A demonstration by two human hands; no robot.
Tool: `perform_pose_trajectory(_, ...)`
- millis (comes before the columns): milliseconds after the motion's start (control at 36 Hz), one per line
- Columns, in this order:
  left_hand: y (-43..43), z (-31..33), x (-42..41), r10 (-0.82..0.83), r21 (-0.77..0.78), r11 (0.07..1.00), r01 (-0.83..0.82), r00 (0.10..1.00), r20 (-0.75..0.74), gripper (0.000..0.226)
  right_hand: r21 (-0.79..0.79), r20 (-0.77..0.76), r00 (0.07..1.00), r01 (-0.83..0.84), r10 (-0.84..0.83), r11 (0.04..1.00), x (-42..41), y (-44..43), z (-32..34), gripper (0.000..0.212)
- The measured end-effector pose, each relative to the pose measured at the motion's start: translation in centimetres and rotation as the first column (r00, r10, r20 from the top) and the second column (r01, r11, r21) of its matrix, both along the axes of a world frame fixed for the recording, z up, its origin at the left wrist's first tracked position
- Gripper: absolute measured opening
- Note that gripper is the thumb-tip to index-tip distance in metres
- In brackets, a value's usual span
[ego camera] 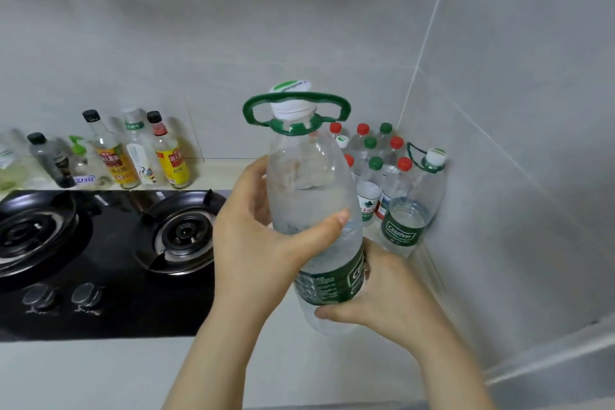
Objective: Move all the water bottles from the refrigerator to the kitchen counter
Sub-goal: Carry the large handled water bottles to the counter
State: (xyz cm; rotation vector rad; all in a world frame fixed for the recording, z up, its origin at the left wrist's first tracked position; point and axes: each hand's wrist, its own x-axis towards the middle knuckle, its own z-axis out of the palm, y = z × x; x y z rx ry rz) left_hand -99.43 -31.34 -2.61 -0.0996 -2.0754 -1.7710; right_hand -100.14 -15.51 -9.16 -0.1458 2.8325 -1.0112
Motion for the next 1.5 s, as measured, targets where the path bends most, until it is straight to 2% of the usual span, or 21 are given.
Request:
perform_pose_trajectory(111, 1.6, -1.1, -3.3, -0.003, -0.011, 1.000, 0.004, 0.999, 0.034, 0.065, -0.036, 0.036, 0.999, 0.003, -0.002, 0.999, -3.2, 1.6, -1.6, 0.073)
perform_pose_trajectory(472, 4.8, -5.7, -10.9, -0.008, -0.033, 0.999, 0.014, 0.985, 0.171, 0.068, 0.014, 0.128, 0.992, -0.004, 0.002, 1.000, -10.5, 4.6, -6.5, 0.073)
perform_pose_trajectory(583, 5.3, -6.8, -12.3, -0.017, -0.060, 0.998, 0.029, 0.982, 0.188, 0.068, -0.033, 0.151, 0.988, 0.013, -0.008, 0.999, -11.7, 5.0, -7.9, 0.075)
perform_pose_trajectory(889, 6.3, -9.7, -15.8, -0.087, -0.038, 0.994, 0.098, 0.969, 0.232, 0.069, -0.111, 0.162, 0.984, 0.088, -0.069, 0.990, -14.2, 5.7, -10.8, 0.062)
perform_pose_trajectory(1222, 6.9, -11.9, -18.5, -0.154, -0.021, 0.986, 0.166, 0.947, 0.283, 0.075, -0.195, 0.126, 0.982, 0.163, -0.140, 0.967, -16.0, 5.8, -14.1, 0.066)
perform_pose_trajectory(1500, 7.7, -12.4, -19.4, -0.173, -0.051, 0.979, 0.196, 0.941, 0.292, 0.065, -0.301, 0.095, 0.974, 0.226, -0.207, 0.926, -16.7, 5.8, -15.8, 0.071)
